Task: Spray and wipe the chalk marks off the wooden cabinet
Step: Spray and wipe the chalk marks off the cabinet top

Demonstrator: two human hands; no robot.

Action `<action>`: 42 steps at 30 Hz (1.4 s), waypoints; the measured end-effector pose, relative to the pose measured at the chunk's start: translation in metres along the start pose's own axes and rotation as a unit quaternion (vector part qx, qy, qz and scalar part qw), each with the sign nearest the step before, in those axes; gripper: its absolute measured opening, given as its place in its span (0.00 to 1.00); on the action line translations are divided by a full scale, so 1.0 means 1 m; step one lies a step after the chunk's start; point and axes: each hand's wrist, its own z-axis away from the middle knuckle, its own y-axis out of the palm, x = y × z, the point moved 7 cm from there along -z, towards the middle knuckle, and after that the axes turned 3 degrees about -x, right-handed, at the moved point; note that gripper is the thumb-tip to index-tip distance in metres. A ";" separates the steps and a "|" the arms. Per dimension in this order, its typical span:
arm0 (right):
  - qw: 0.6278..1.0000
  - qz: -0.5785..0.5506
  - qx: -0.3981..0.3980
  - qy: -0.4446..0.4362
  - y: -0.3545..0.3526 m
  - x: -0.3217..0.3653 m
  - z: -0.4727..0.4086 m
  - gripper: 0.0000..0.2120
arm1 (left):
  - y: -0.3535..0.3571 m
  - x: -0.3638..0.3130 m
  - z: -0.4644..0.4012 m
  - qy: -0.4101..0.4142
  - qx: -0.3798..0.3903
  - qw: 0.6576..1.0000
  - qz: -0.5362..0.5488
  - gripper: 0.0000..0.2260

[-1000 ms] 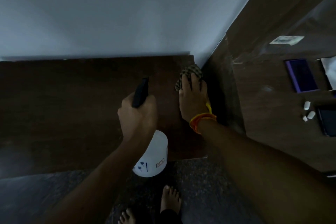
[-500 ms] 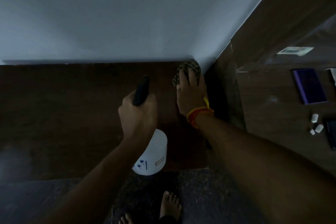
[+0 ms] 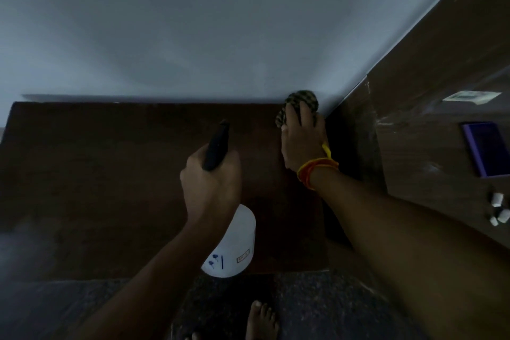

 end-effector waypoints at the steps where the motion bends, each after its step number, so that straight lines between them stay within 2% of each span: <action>1: 1.000 -0.006 -0.007 0.020 -0.002 0.004 -0.002 0.26 | -0.002 0.002 0.000 0.002 -0.001 1.000 -0.004 0.08; 3: 0.999 -0.020 -0.025 0.021 -0.007 0.026 0.005 0.25 | -0.003 0.005 0.000 0.003 -0.003 1.000 -0.011 0.08; 6: 0.996 -0.040 -0.037 -0.075 -0.005 0.076 0.026 0.22 | -0.004 0.006 0.003 0.010 -0.008 1.000 -0.021 0.10; 9: 0.995 -0.051 -0.030 -0.081 -0.006 0.073 0.025 0.21 | -0.008 0.005 0.004 0.022 -0.005 0.999 -0.026 0.05; 12: 0.999 -0.005 -0.018 -0.046 -0.005 0.029 0.014 0.23 | -0.018 0.005 0.002 0.023 -0.016 0.999 -0.024 0.06; 15: 0.998 0.025 0.035 -0.047 0.004 0.002 0.001 0.28 | -0.027 0.005 0.002 0.030 -0.020 0.999 -0.020 0.07; 21: 0.998 0.011 0.055 -0.015 0.015 0.002 0.048 0.26 | -0.041 0.011 0.010 0.024 -0.035 0.999 -0.003 0.07; 32: 0.997 0.018 0.069 0.029 0.005 -0.001 0.169 0.25 | -0.062 0.054 0.056 0.018 -0.018 1.000 0.000 0.09; 36: 0.998 0.002 0.038 0.058 -0.002 0.002 0.211 0.22 | -0.087 0.074 0.078 0.019 -0.011 1.000 0.000 0.07; 39: 0.994 -0.006 0.016 0.107 -0.008 0.017 0.228 0.22 | -0.111 0.088 0.088 0.023 -0.012 1.000 0.000 0.08; 42: 0.994 0.005 0.016 0.106 -0.008 0.049 0.237 0.23 | -0.138 0.099 0.091 0.028 -0.014 0.999 0.005 0.12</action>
